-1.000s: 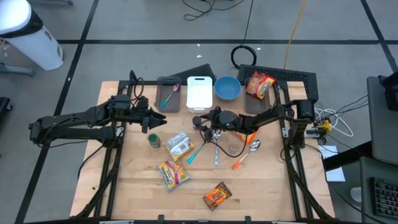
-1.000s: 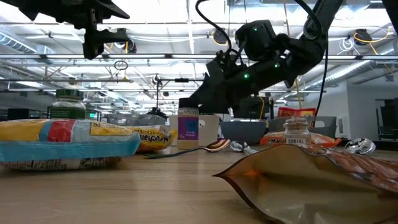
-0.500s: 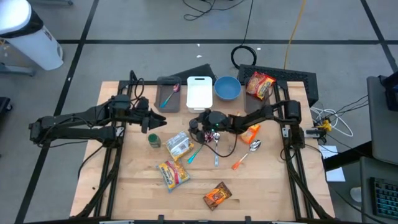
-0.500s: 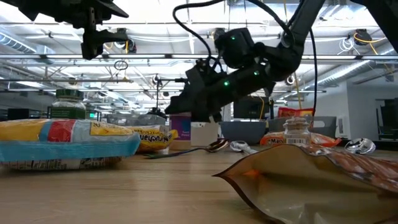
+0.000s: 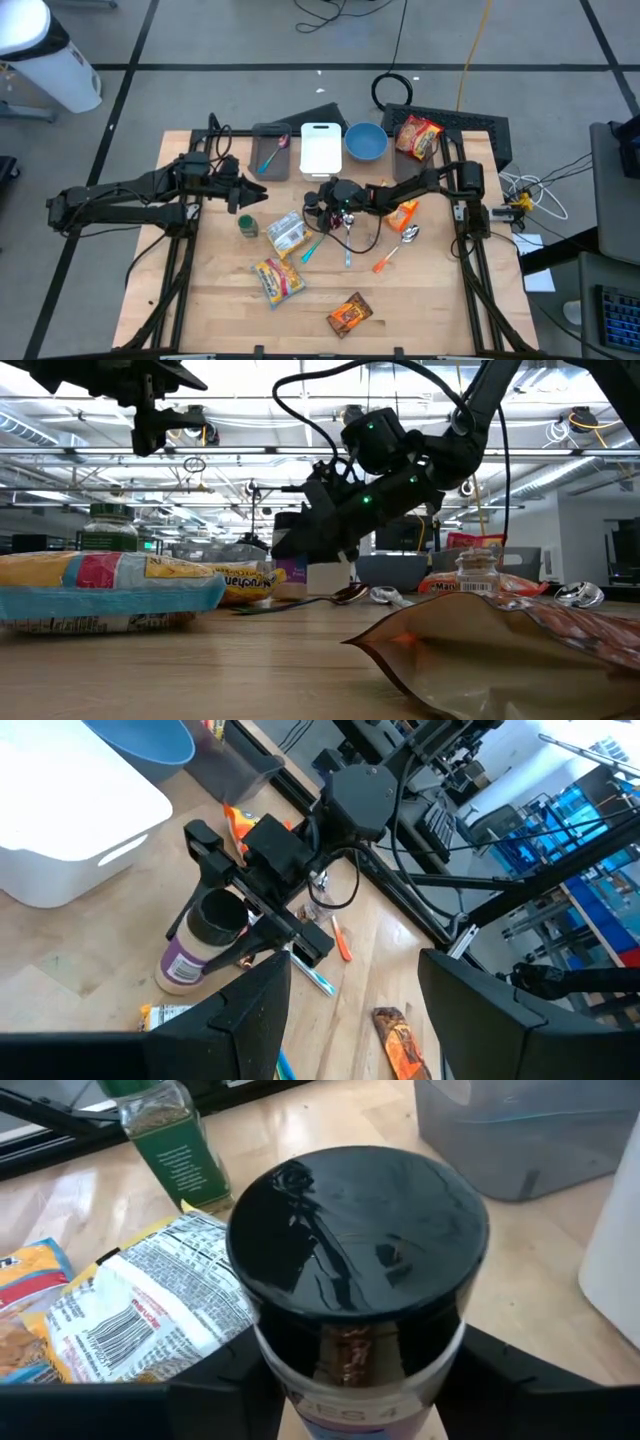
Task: Pick & Place Food Item
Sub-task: Put the black seasoning bottle into the white bin
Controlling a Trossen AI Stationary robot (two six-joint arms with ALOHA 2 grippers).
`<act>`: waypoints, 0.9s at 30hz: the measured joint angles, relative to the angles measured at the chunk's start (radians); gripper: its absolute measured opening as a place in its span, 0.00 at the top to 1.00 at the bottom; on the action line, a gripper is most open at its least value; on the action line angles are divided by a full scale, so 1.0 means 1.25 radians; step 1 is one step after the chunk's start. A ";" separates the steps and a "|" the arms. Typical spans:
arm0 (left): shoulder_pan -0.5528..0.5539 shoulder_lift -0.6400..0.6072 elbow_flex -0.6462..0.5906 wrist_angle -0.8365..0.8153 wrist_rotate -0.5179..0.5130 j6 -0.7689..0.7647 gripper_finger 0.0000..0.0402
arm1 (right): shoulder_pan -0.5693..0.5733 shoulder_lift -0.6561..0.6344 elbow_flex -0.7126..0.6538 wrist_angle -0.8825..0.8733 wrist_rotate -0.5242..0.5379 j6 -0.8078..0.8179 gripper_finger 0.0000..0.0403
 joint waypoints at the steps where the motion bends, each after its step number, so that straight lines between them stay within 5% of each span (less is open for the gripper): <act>1: 0.000 0.003 0.000 0.003 0.003 0.002 0.43 | 0.000 0.000 0.000 0.000 -0.005 0.000 0.54; 10: 0.013 0.118 0.071 0.000 0.067 0.091 0.43 | 0.000 -0.082 0.000 -0.016 -0.132 0.003 0.54; 18: 0.077 0.302 0.279 -0.123 0.186 0.268 0.43 | -0.007 -0.200 0.001 -0.022 -0.266 0.080 0.54; 27: 0.094 0.552 0.594 -0.385 0.257 0.475 0.43 | 0.000 -0.286 0.058 -0.166 -0.274 0.071 0.55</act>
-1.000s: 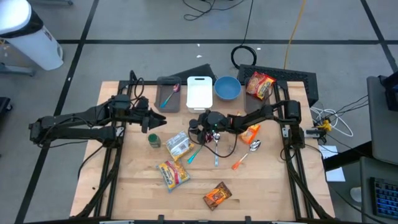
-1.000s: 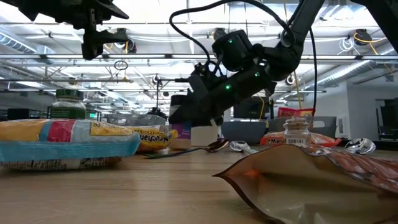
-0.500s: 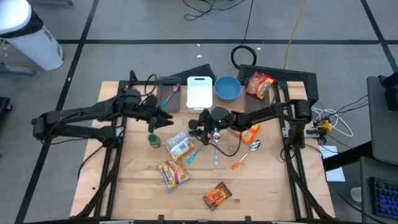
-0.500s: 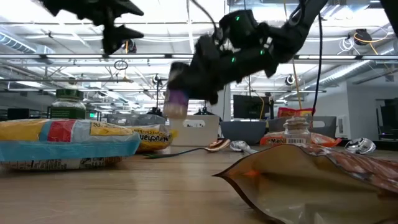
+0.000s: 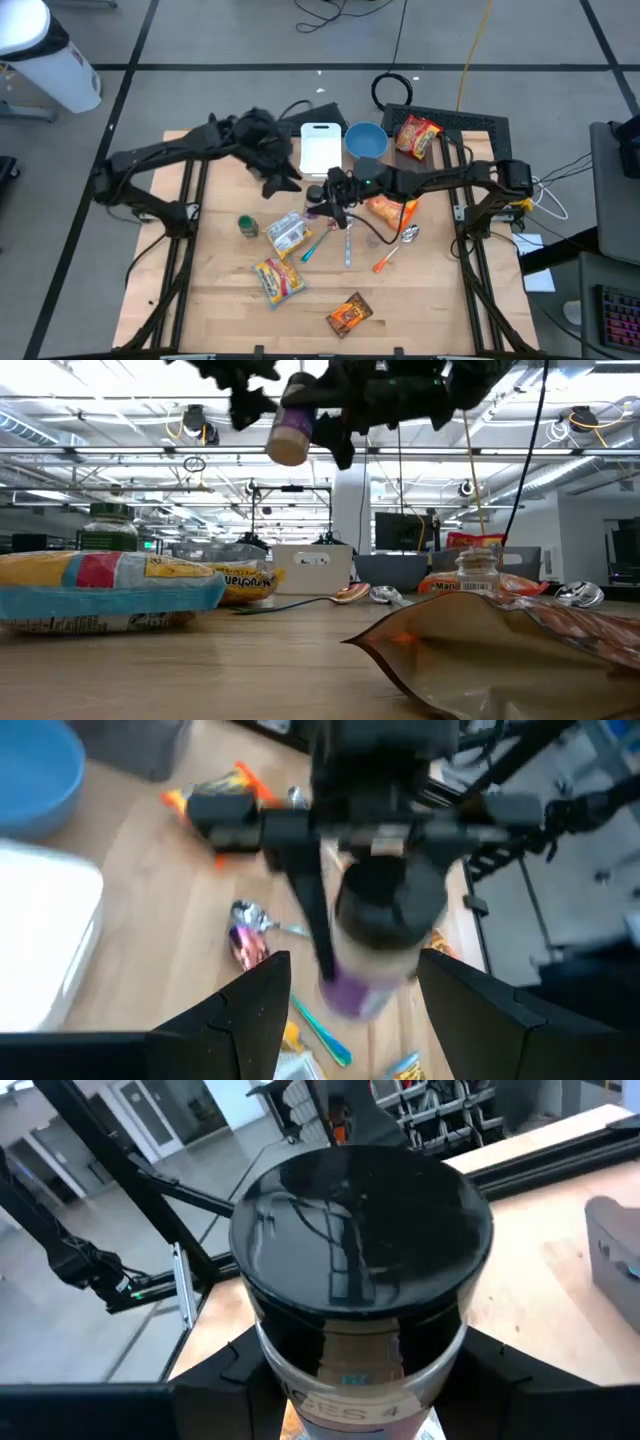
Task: Pick & Place Food Item
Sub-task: Put the black seasoning bottle into the white bin
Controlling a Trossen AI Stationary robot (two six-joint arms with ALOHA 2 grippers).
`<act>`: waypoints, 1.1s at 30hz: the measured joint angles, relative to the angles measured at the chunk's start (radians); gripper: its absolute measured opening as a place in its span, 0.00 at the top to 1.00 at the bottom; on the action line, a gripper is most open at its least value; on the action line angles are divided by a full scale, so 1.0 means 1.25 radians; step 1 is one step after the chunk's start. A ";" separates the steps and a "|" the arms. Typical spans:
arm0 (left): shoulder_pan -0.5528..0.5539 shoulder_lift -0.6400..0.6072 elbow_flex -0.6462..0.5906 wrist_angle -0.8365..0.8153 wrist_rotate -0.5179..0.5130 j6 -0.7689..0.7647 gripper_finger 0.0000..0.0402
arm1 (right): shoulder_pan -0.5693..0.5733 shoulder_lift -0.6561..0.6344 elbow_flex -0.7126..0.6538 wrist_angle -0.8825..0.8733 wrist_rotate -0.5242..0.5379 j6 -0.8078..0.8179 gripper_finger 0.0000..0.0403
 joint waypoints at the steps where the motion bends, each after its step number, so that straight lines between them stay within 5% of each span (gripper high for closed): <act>1: -0.004 0.025 0.038 -0.021 0.002 0.017 0.43 | 0.000 0.000 0.010 -0.021 -0.001 -0.008 0.55; 11: -0.039 0.177 0.260 -0.205 -0.013 0.119 0.43 | 0.000 0.002 0.033 -0.059 -0.011 -0.026 0.55; 33: -0.092 0.204 0.269 -0.244 -0.006 0.069 0.43 | -0.015 0.002 0.032 -0.082 -0.016 -0.035 0.55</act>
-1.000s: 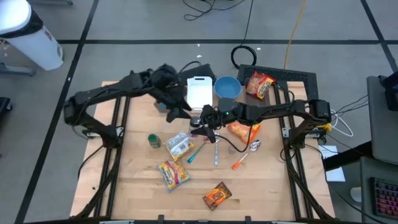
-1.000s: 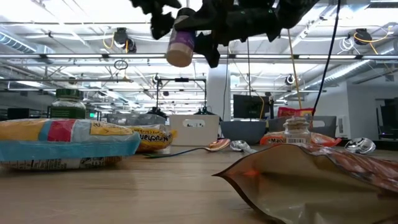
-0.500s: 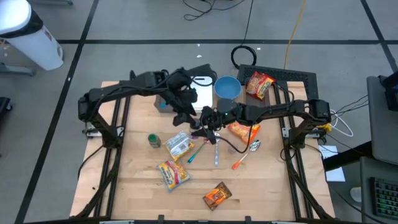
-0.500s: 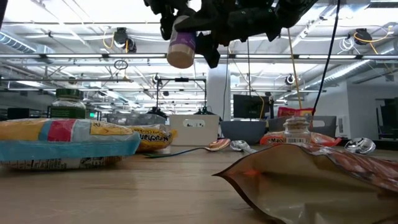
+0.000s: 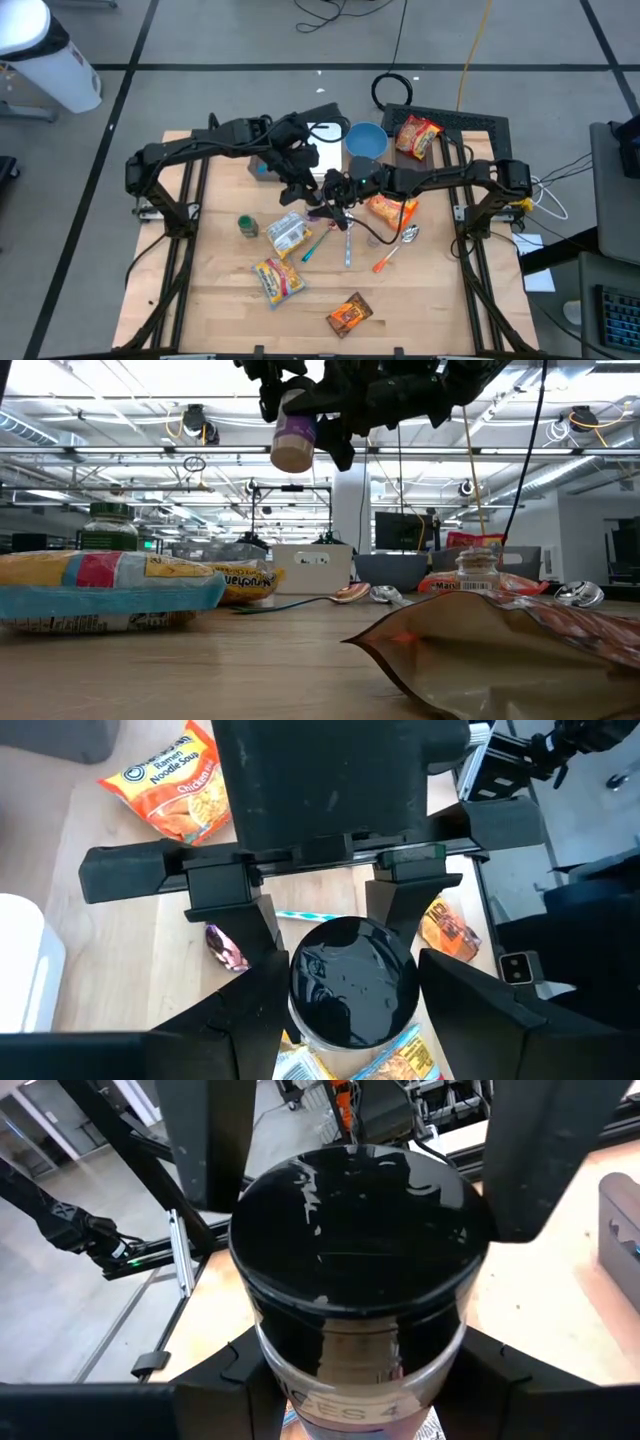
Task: Pick & Place Food Item
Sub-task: Put the black seasoning bottle into the white bin
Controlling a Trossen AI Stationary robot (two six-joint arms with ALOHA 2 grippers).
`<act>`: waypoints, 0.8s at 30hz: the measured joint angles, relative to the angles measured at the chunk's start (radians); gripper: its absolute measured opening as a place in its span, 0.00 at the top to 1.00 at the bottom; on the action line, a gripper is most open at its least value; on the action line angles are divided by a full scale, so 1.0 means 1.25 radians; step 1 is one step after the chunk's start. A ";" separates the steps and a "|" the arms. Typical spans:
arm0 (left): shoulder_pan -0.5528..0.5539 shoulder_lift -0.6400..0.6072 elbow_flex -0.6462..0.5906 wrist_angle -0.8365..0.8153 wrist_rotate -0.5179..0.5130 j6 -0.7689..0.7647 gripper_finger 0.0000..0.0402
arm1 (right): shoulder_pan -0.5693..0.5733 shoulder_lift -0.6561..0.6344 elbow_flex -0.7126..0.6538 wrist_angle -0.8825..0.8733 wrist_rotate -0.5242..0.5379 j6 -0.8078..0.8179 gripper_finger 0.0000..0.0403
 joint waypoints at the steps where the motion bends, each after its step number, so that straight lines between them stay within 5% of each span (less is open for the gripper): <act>1: 0.000 0.000 0.000 -0.009 -0.003 0.000 0.43 | -0.001 0.000 0.000 0.000 0.001 0.000 0.55; 10: -0.015 0.003 0.001 -0.056 -0.101 0.043 0.43 | -0.006 0.001 0.000 -0.002 0.022 0.015 0.55; 24: -0.014 0.012 0.000 -0.056 -0.118 0.067 0.43 | -0.006 0.001 -0.002 -0.001 0.022 0.027 0.55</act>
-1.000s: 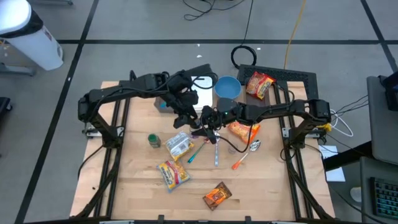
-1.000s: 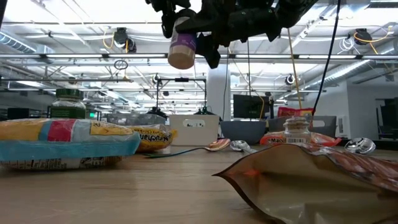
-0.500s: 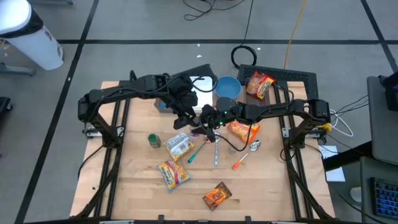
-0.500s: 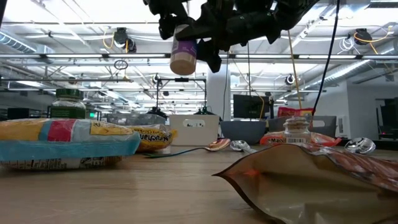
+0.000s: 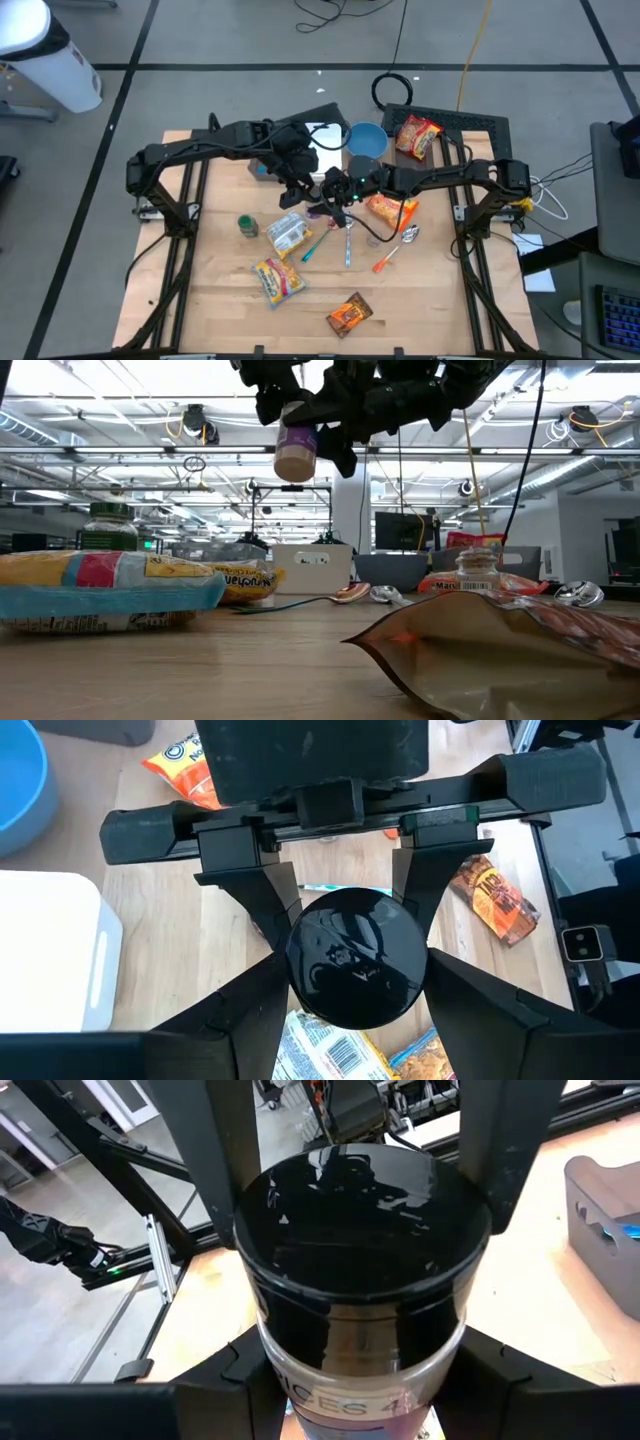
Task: Pick & Place Food Item
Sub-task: Put the black seasoning bottle into the white bin
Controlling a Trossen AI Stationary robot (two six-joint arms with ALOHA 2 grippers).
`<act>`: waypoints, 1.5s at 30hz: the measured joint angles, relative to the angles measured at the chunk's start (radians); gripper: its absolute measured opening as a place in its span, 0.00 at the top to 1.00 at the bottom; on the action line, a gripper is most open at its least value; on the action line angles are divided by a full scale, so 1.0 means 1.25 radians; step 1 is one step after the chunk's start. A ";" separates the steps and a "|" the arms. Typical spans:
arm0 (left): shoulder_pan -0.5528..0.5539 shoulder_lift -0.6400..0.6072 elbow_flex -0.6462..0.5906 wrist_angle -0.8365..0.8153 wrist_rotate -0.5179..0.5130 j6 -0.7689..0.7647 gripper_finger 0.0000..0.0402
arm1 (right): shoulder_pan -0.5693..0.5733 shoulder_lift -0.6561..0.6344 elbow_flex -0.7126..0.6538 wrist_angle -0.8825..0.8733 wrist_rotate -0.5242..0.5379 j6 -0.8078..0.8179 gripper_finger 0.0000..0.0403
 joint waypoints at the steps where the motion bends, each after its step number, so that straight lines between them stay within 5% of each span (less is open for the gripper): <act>1: 0.000 0.000 0.000 0.001 0.000 0.001 0.43 | 0.000 0.000 0.000 0.000 0.000 0.000 0.55; 38: 0.022 0.002 -0.001 0.046 0.006 0.032 0.50 | 0.001 0.000 0.001 0.007 -0.001 -0.018 0.55; 45: 0.020 0.006 -0.003 0.094 0.029 0.005 0.35 | -0.003 -0.006 0.008 0.025 -0.002 -0.012 0.55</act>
